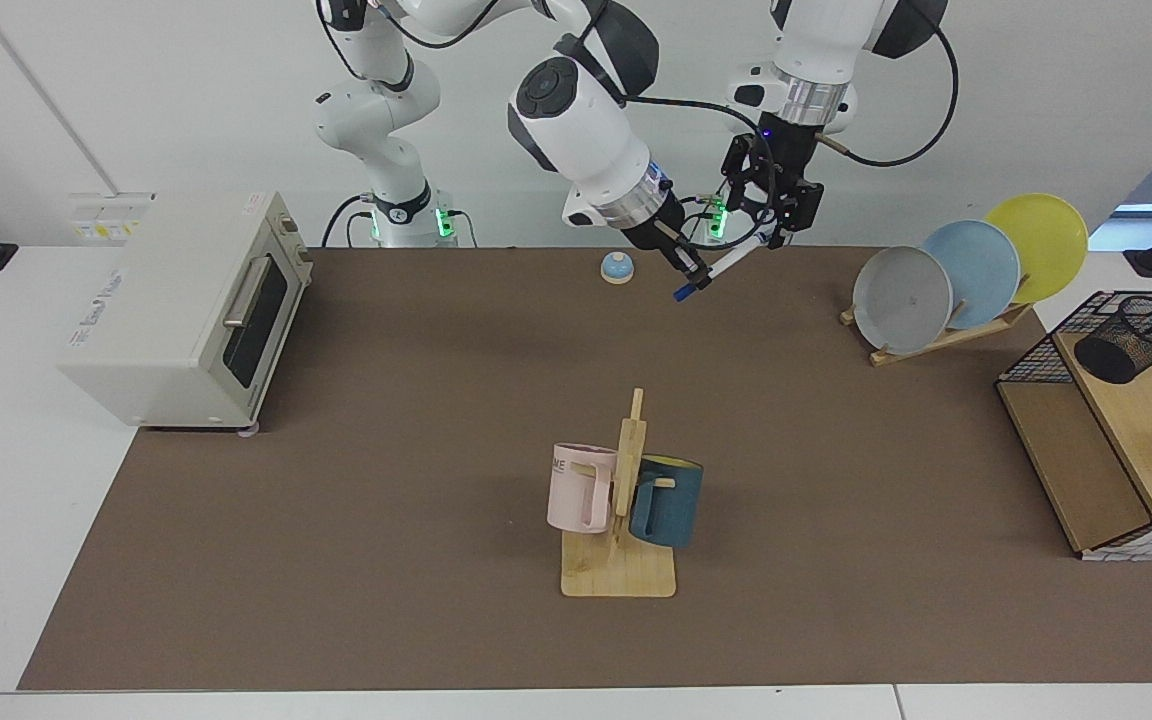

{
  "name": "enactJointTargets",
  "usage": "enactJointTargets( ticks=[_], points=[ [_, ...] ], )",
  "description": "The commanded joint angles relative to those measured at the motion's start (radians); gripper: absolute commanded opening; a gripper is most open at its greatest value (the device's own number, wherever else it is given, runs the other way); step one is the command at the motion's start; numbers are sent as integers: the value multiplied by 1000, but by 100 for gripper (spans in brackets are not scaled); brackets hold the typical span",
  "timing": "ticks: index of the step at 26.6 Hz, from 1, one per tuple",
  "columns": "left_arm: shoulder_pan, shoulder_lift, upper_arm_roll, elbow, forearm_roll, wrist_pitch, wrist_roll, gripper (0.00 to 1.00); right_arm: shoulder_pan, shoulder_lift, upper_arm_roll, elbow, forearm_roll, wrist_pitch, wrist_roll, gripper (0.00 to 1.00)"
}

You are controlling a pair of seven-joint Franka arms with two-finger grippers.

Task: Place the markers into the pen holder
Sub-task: 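Carry the marker toward the left gripper while the left gripper opens, then close the left gripper on the marker while the right gripper opens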

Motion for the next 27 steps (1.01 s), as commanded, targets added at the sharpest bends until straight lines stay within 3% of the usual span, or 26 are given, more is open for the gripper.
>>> enactJointTargets(
  ticks=[1,4,12,20,22,27],
  points=[
    [-15,18,5,11,13,11,-29,96,7,-18,-5,-28,22,29,19,0],
    [-16,25,3,15,13,16,-30,90,7,-18,-5,-28,21,29,19,0],
    [-16,25,5,15,13,31,-15,58,7,-18,-5,-28,22,29,19,0],
    [-18,30,2,16,27,71,37,53,7,-18,-6,-32,21,29,18,0],
    [-16,28,-6,16,27,71,52,41,7,-18,-5,-32,21,29,18,0],
    [-16,28,-4,15,27,63,68,0,7,-18,-5,-33,21,29,18,0]
  ],
)
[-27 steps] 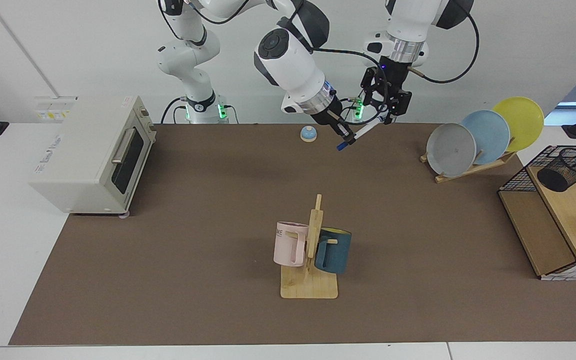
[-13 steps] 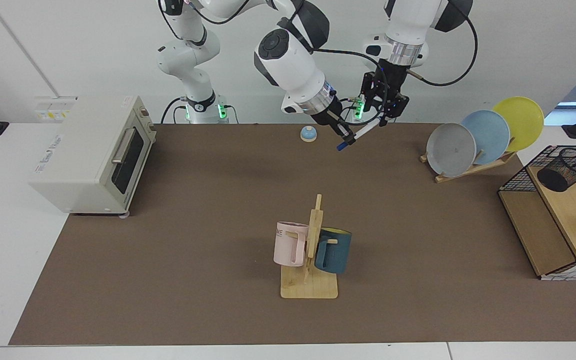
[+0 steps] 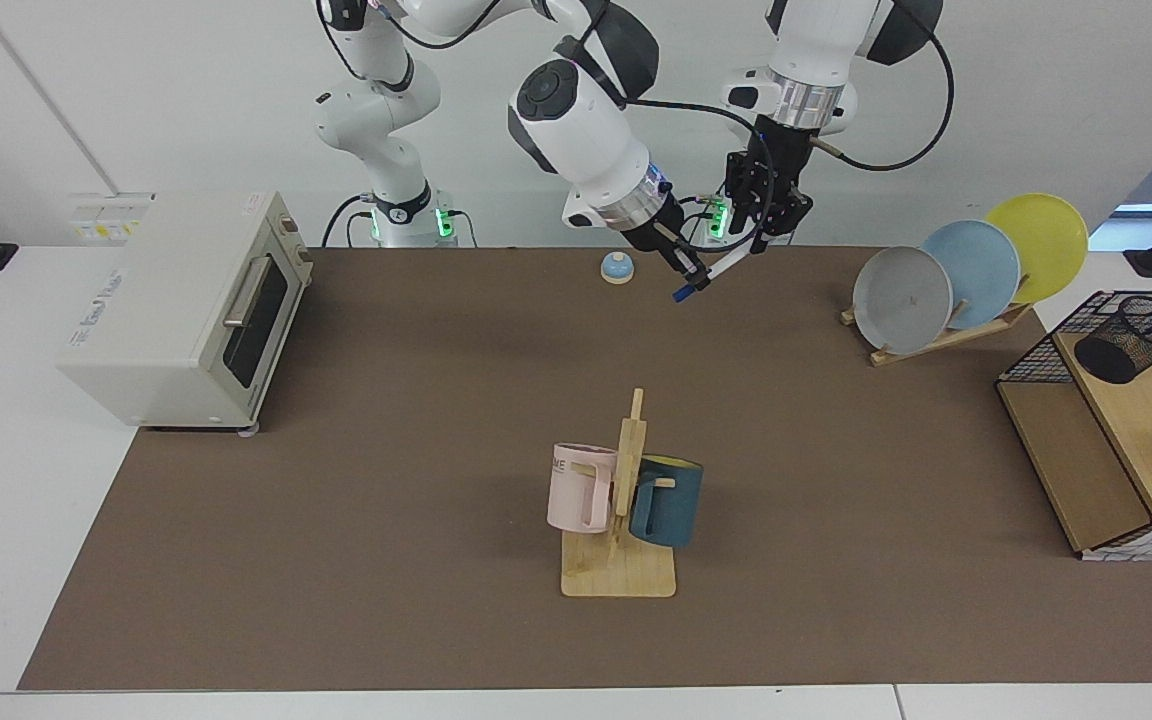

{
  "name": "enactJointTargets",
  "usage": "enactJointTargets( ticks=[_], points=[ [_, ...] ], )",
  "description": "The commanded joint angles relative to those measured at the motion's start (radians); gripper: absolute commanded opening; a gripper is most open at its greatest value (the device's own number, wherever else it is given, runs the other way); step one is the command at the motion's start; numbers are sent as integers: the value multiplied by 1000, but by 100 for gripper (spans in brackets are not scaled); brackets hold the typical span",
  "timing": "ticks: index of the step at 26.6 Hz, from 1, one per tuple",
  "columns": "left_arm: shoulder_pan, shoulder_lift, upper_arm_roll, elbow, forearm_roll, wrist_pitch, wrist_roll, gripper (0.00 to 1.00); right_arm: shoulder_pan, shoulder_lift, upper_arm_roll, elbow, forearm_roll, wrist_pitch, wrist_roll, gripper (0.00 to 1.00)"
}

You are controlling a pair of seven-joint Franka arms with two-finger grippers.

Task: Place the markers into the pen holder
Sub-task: 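Close the left gripper on the marker while the right gripper opens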

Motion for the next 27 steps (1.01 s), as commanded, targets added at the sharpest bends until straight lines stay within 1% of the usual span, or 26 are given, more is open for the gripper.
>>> enactJointTargets(
  ticks=[1,12,13,14,15,23,25,27],
  points=[
    [-9,11,1,10,18,1,28,0,6,-17,-4,-25,20,30,16,0],
    [-1,11,1,11,18,-2,41,0,6,-17,-4,-25,20,30,16,0],
    [1,11,1,11,18,-5,41,0,6,-17,-5,-26,20,30,16,11],
    [1,11,1,11,18,-7,41,0,6,-17,-4,-26,20,30,18,60],
    [1,11,1,11,18,-10,41,0,6,-18,-5,-26,20,30,19,100],
    [5,11,9,11,20,-25,34,0,6,-18,-6,-28,16,23,18,100],
    [13,11,15,11,32,-51,34,0,5,-20,-6,-28,3,11,15,100],
    [34,11,21,16,70,-86,34,0,-3,-30,-9,-46,-12,-9,2,100]
  ],
)
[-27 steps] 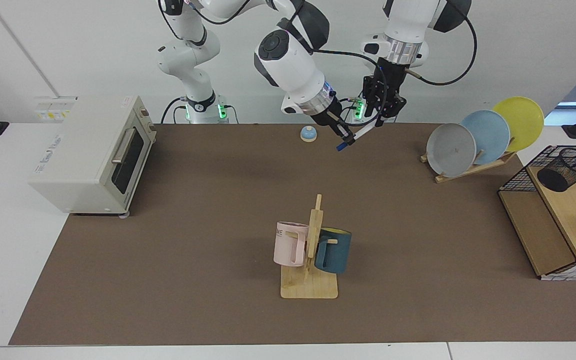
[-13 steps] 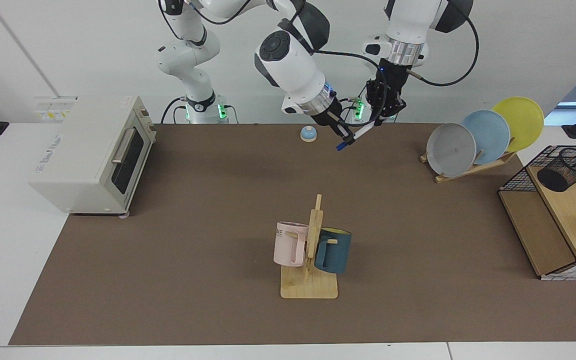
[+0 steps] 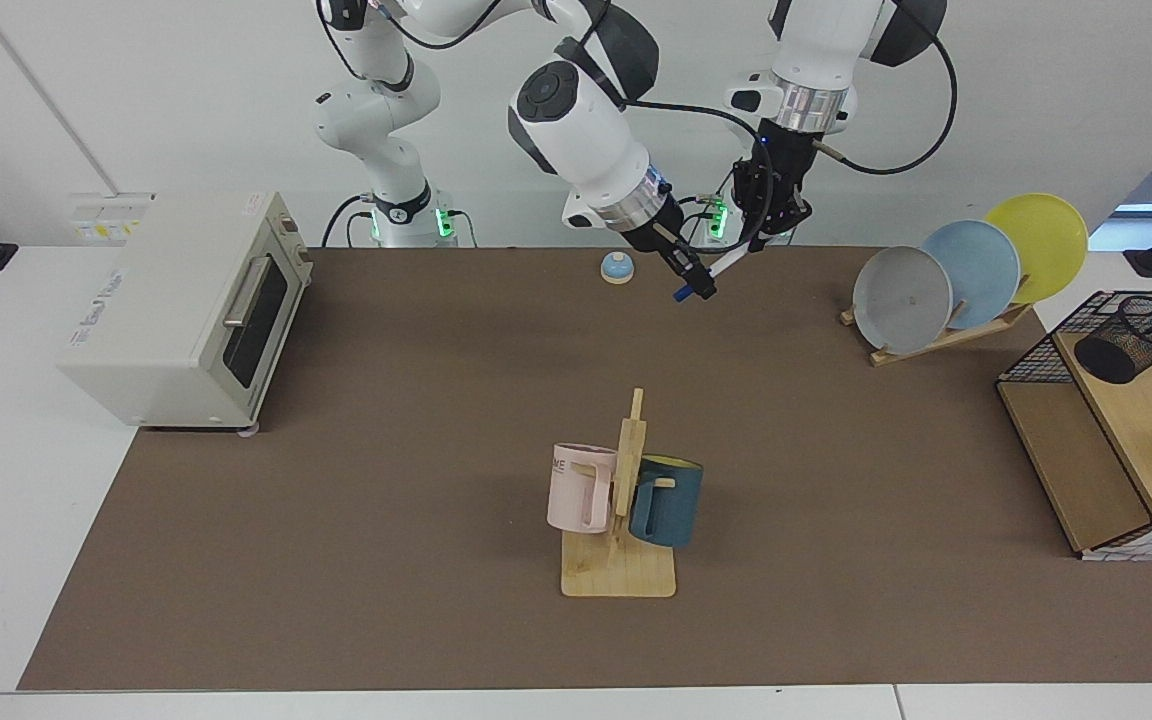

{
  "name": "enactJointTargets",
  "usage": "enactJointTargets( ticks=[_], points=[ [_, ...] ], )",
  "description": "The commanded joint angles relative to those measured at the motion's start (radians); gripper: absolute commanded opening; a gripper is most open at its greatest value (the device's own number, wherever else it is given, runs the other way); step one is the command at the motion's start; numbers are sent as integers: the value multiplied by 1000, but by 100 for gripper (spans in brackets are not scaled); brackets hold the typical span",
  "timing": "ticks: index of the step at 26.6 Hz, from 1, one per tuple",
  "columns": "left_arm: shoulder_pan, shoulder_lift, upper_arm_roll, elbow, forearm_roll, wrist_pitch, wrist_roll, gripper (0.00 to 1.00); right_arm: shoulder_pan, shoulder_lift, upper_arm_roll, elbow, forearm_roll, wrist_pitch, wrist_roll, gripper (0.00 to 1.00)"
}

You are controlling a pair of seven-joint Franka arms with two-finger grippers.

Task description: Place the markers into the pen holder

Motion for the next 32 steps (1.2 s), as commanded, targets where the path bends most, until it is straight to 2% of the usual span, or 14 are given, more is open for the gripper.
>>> enactJointTargets(
  ticks=[1,7,11,17,22,27,32],
  points=[
    [49,3,11,14,70,-84,-2,0,-8,-38,-7,-54,-38,-21,-14,100],
    [132,20,11,37,152,-128,17,0,-14,-70,-15,-60,-171,-116,-134,100],
    [195,70,14,105,249,-175,32,0,-75,-102,-15,-62,-256,-196,-309,100],
    [342,193,14,253,356,-172,317,0,-216,-152,-15,-59,-334,-314,-669,100],
    [444,239,14,318,413,-151,510,0,-328,-191,-15,-59,-380,-408,-947,100],
    [500,279,14,376,510,-106,630,0,-414,-234,-15,-57,-451,-480,-1185,100],
    [562,320,14,439,583,-82,739,0,-454,-267,-15,-51,-543,-512,-1378,100]
  ],
)
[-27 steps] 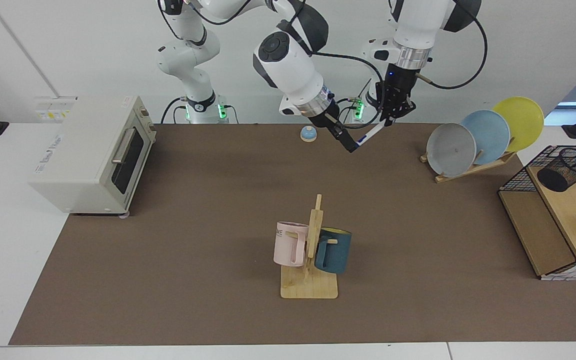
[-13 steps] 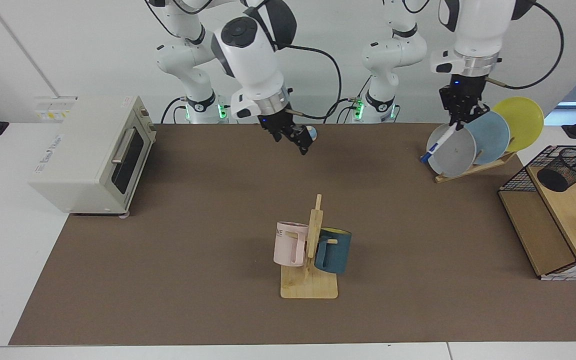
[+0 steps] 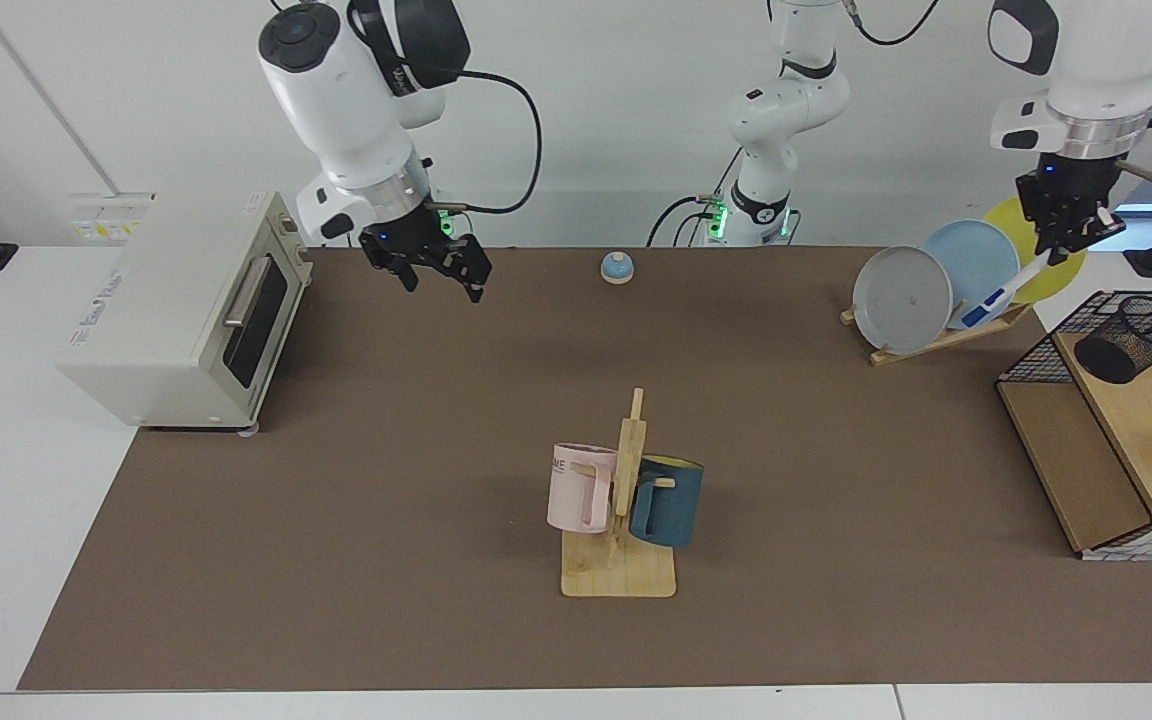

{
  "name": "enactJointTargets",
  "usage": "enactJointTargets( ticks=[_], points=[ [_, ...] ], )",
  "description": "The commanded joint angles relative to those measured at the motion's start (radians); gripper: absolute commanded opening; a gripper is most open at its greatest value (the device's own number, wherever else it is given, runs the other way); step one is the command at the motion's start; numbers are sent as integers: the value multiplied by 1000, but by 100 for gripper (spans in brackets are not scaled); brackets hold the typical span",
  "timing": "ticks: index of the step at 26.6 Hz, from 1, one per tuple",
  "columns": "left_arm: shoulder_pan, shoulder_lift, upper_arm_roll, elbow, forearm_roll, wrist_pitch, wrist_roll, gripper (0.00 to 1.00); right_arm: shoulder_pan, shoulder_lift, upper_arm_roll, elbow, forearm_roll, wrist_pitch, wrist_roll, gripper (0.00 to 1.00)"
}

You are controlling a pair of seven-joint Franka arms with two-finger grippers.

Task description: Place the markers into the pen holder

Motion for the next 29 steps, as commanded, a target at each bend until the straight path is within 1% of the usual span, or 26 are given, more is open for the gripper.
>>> enactJointTargets(
  ticks=[1,4,7,10,13,15,19,21,23,29],
  points=[
    [66,62,-16,99,72,14,143,0,-34,-53,19,-25,-101,-20,-185,100],
    [93,73,-16,115,102,39,261,0,-36,-47,19,-6,-152,-8,-267,100],
    [122,76,-16,122,148,63,309,0,-44,-34,19,5,-160,-4,-322,100],
    [129,76,-16,133,191,71,378,0,-68,-34,19,5,-149,0,-348,100],
    [142,80,-15,133,196,112,381,0,-85,-37,17,5,-140,-2,-350,100],
    [178,91,-16,133,187,164,381,0,-99,-47,17,3,-141,-14,-347,100],
    [188,97,-16,132,208,243,383,0,-111,-51,19,-8,-138,-13,-338,100],
    [189,97,-16,127,242,247,383,0,-113,-51,19,-8,-138,-4,-338,100],
    [197,102,-16,122,248,258,383,0,-111,-51,19,-8,-138,-2,-338,100],
    [226,148,-16,96,265,336,383,0,-114,-50,19,-8,-140,-2,-336,100]
  ],
)
